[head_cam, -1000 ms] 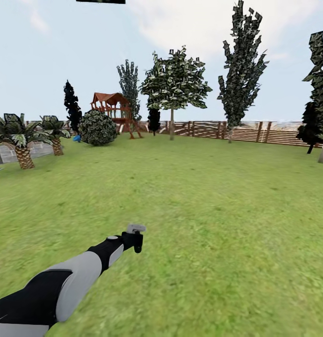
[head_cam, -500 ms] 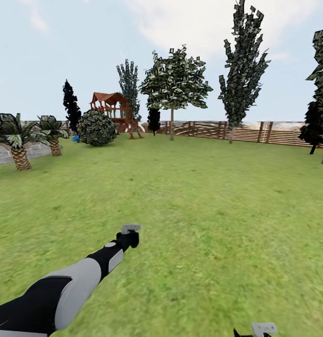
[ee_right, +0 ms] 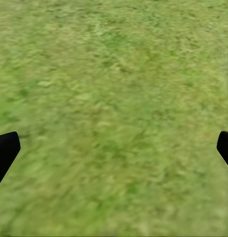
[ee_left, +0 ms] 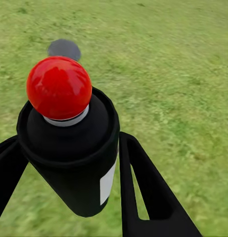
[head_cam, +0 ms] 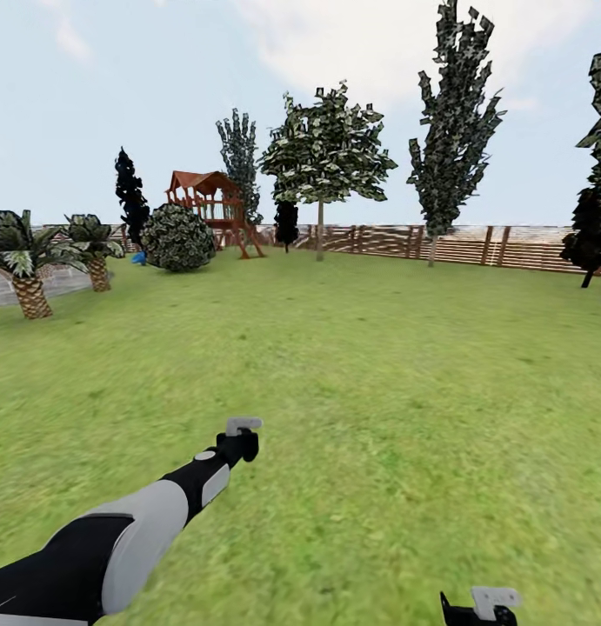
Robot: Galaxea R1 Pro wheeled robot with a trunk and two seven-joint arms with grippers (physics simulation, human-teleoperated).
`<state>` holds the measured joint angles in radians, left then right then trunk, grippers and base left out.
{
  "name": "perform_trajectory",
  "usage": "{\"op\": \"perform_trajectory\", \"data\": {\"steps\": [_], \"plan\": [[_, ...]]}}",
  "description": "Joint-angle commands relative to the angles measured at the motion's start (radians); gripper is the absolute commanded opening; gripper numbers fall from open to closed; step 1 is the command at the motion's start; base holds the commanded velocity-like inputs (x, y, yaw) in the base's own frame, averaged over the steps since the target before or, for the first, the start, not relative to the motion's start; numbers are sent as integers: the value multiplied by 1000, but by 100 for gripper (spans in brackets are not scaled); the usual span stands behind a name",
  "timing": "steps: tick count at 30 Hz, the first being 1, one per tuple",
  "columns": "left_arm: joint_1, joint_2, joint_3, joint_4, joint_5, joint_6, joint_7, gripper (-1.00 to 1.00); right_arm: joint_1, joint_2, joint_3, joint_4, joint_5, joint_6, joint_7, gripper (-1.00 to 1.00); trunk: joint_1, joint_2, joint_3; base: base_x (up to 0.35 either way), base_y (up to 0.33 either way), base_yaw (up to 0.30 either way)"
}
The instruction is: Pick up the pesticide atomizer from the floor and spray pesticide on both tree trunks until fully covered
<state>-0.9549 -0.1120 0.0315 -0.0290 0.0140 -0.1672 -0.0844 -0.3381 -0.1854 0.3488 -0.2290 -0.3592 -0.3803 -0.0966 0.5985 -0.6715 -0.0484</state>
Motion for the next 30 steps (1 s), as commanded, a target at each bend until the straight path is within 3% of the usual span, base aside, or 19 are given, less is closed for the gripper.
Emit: {"op": "perform_trajectory", "data": {"steps": [1,30], "plan": [[-1,0,2,1,0,-3,-3,-100,-1,0,9,2,-5,-3,-6,100,1,-1,-2,350,0,0],[-1,0,2,1,0,-1,-3,-100,-1,1,6,13,-4,-3,-6,100,1,-1,-2,350,0,0]]}}
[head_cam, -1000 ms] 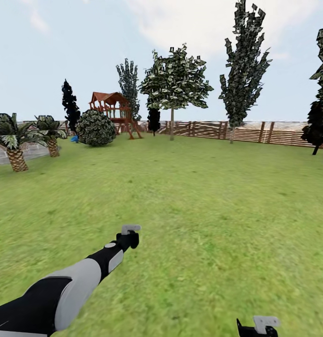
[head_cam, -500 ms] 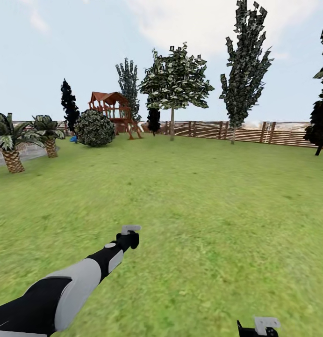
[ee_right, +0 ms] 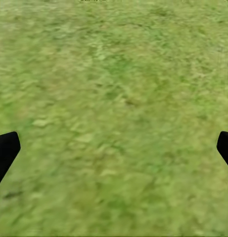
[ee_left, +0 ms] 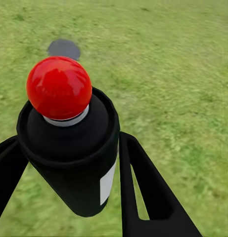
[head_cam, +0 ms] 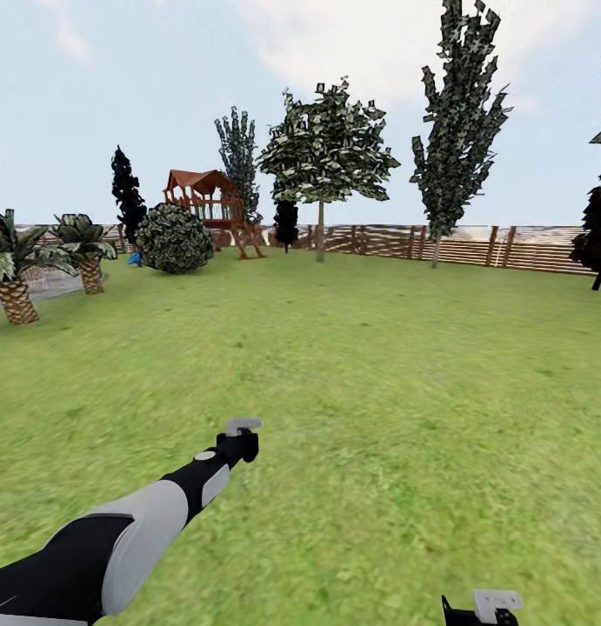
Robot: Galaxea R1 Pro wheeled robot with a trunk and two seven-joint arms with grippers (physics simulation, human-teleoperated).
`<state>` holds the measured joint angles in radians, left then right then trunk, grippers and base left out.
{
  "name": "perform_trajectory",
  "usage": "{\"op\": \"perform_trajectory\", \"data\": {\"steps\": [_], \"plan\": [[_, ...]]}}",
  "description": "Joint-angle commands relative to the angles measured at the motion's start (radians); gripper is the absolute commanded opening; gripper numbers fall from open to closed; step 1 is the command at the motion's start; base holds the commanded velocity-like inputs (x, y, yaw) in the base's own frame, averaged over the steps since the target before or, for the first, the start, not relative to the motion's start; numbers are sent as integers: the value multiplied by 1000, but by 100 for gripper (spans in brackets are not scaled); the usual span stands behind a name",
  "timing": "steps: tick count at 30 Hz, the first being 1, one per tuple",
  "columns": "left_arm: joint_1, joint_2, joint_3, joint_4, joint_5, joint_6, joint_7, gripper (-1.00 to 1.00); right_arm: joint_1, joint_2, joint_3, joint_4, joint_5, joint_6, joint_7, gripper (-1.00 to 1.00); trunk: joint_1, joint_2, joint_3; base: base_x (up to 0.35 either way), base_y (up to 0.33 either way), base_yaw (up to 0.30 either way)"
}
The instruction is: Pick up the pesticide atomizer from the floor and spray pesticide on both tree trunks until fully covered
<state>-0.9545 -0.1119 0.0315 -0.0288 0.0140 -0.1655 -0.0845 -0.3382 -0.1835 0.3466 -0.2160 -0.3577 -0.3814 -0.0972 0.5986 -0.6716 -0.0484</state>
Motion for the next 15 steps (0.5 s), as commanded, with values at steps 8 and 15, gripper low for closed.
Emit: {"op": "perform_trajectory", "data": {"steps": [8,15], "plan": [[-1,0,2,1,0,-3,-3,-100,-1,0,12,31,-6,-2,-5,100,1,-1,-2,350,0,0],[-1,0,2,1,0,-3,-3,-100,-1,-1,12,33,-6,-2,-6,100,1,-1,-2,350,0,0]]}}
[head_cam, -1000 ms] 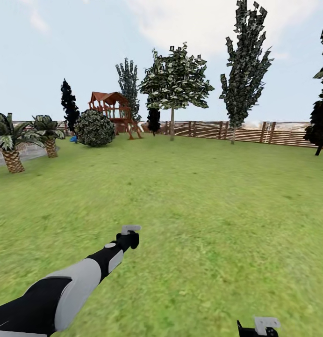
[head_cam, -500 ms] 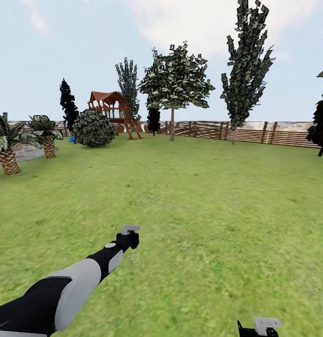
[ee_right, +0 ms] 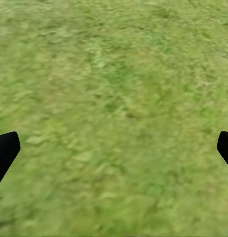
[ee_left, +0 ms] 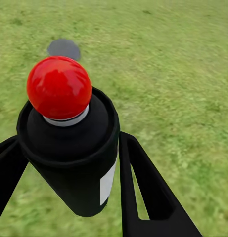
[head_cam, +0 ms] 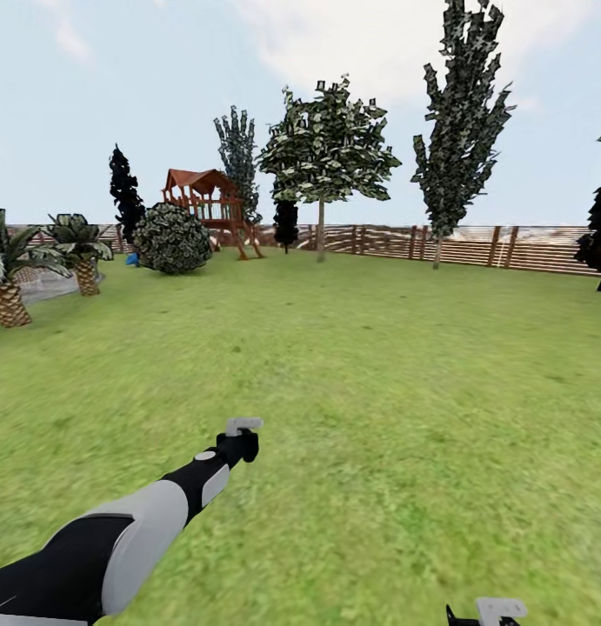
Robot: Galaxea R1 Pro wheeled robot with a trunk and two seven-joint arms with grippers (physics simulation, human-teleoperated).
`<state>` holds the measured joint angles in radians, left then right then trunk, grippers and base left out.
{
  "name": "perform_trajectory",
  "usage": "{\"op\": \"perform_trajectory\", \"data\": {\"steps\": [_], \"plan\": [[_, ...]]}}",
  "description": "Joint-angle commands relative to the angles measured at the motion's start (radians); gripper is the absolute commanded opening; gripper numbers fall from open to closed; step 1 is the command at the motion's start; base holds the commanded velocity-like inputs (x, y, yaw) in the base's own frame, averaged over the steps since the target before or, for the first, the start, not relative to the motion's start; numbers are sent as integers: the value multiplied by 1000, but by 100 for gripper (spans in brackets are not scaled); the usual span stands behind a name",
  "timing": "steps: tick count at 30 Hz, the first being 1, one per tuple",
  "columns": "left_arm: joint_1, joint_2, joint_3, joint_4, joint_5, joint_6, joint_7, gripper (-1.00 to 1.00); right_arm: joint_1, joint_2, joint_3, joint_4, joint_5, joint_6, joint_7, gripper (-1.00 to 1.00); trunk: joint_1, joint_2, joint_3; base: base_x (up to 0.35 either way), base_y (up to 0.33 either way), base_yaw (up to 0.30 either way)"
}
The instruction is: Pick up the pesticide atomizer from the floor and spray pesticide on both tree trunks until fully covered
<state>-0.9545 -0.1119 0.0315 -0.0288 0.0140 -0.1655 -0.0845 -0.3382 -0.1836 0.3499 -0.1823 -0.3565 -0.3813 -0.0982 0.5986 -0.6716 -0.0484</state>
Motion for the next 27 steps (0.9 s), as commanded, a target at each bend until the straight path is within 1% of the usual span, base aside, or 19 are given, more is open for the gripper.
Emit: {"op": "perform_trajectory", "data": {"steps": [1,27], "plan": [[-1,0,2,1,0,-3,-3,-100,-1,0,9,0,-7,-2,-4,100,1,-1,-2,350,0,0],[-1,-5,2,1,0,-4,-3,-100,-1,3,9,0,-7,-2,-4,100,1,-1,-2,350,0,0]]}}
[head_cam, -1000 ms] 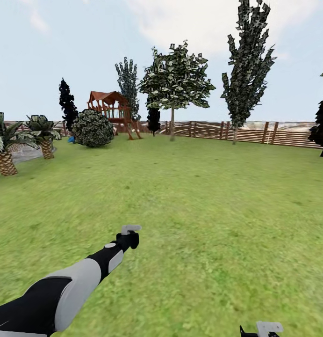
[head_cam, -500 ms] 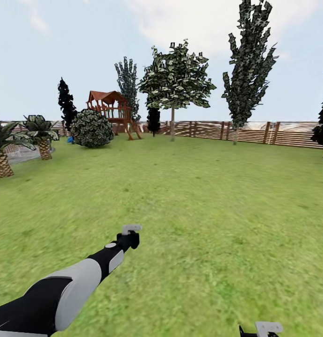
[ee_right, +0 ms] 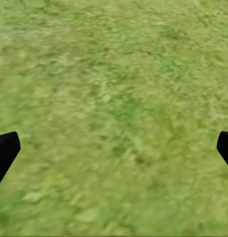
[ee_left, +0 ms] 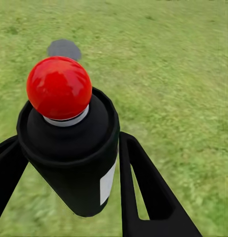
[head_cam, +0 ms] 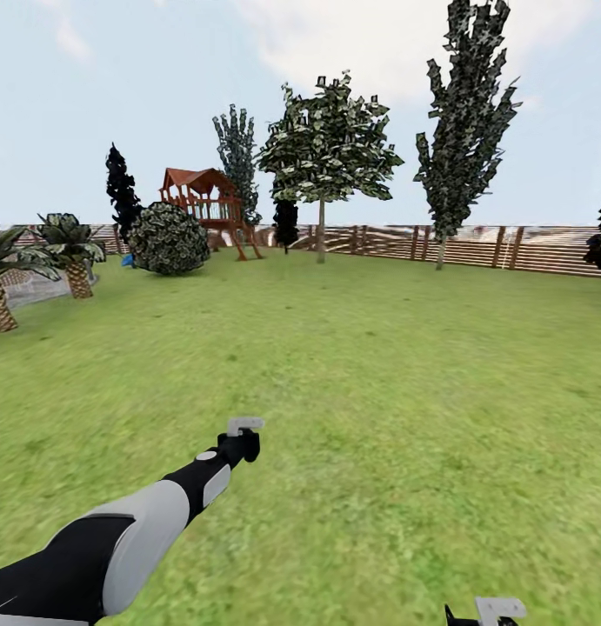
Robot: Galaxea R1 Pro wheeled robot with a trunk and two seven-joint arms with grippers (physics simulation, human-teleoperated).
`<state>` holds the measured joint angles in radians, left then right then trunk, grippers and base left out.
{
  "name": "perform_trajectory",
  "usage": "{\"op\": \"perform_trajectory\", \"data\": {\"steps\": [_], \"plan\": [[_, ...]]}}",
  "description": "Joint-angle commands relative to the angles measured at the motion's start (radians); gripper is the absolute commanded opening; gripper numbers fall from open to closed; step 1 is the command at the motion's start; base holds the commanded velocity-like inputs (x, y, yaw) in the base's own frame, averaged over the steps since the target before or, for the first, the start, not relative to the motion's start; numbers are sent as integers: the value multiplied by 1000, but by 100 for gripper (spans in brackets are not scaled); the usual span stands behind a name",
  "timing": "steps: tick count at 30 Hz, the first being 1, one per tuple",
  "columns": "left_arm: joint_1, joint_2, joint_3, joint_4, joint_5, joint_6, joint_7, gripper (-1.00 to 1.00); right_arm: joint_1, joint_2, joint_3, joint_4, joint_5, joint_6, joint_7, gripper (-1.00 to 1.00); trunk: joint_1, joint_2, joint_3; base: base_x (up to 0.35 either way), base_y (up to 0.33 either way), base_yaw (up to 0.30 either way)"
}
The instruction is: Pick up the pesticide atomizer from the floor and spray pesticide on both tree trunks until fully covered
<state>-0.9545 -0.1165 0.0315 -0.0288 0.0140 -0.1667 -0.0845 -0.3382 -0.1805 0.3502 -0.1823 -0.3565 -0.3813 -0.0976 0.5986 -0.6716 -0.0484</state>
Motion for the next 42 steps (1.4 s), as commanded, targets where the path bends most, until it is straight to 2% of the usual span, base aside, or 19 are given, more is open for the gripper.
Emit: {"op": "perform_trajectory", "data": {"steps": [1,19,33,42], "plan": [[-1,0,2,1,0,-3,-3,-100,-1,0,8,0,-7,-2,-5,100,1,-1,-2,350,0,0],[-1,0,2,0,1,-5,-3,-100,-1,0,9,0,-7,-2,-4,100,1,-1,-2,350,0,0],[-1,0,2,0,1,-5,-3,-100,-1,0,9,0,-7,-2,-5,100,1,-1,-21,350,0,0],[-1,0,2,0,1,-5,-3,-100,-1,1,9,0,-7,-2,-4,100,1,-1,-22,350,0,0]]}}
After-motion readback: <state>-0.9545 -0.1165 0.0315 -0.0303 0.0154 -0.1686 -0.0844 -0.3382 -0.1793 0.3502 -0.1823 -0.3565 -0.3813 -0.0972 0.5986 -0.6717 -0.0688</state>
